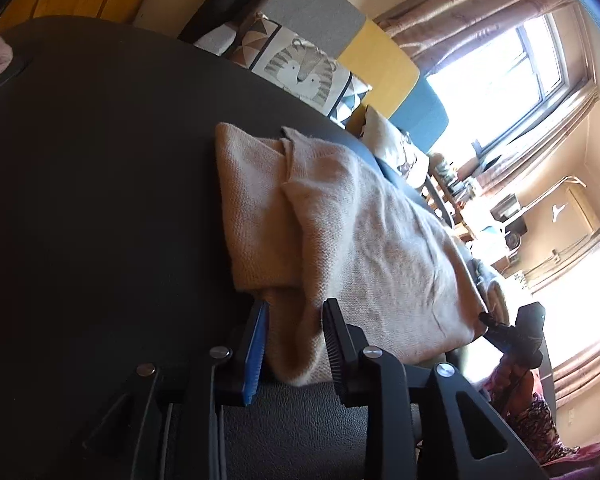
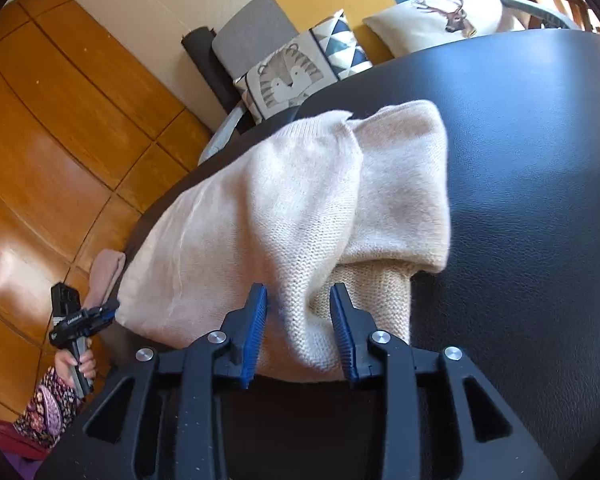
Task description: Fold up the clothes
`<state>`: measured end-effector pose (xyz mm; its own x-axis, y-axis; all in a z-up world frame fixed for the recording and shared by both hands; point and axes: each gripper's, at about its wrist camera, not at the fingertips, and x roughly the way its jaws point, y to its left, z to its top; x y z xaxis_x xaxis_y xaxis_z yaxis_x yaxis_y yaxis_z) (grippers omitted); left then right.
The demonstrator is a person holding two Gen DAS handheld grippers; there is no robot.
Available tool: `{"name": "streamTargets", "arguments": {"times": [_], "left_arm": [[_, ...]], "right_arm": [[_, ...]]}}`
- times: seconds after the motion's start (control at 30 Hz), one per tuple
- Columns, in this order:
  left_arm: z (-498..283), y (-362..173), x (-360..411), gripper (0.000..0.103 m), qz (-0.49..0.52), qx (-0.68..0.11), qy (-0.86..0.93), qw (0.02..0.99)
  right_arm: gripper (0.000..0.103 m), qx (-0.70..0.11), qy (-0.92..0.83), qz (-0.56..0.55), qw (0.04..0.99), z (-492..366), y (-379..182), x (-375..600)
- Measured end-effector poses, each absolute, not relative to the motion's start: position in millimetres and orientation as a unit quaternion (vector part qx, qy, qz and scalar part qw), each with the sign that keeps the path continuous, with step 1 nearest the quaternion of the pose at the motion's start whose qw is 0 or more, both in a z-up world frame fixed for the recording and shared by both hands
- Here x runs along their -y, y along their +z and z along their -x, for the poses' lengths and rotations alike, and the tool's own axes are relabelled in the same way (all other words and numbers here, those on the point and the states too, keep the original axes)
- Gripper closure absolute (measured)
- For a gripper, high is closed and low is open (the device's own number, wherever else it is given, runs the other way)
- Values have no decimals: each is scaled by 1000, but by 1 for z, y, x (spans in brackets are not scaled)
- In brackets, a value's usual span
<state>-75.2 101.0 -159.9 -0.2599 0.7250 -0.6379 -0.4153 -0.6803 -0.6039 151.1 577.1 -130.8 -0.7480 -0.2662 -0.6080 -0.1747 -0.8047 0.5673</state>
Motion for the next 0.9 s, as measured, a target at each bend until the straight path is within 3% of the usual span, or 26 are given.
{"name": "streamTargets", "arguments": {"times": [0.07,0.1,0.13,0.2,0.37,0.53,0.7,0.9], "left_arm": [[75,-159,-113,75,483,137,780,374],[74,-156,-119,77,479,127,780,383],[72,-153,-124,80,469,117,783,393],[65,-147,-122,100,456,106,794,387],[55,-127,-94,100,427,158,798,394],[33,-123,-78,100,429,149,787,417],[17,-149,-74,100,455,122,785,403],[12,-170,-66,100,465,149,779,394]], "right_arm": [[68,302,-883,-359,32,-148,-132,-573],[73,294,-883,-364,32,-146,-132,-570],[94,285,-884,-370,30,-143,-132,-568],[95,273,-887,-371,30,-142,-128,-564],[95,264,-901,-341,44,-149,-103,-562],[95,258,-911,-313,73,-165,-80,-558],[95,254,-897,-360,50,-168,-113,-561],[95,334,-870,-360,36,-173,-151,-580]]}}
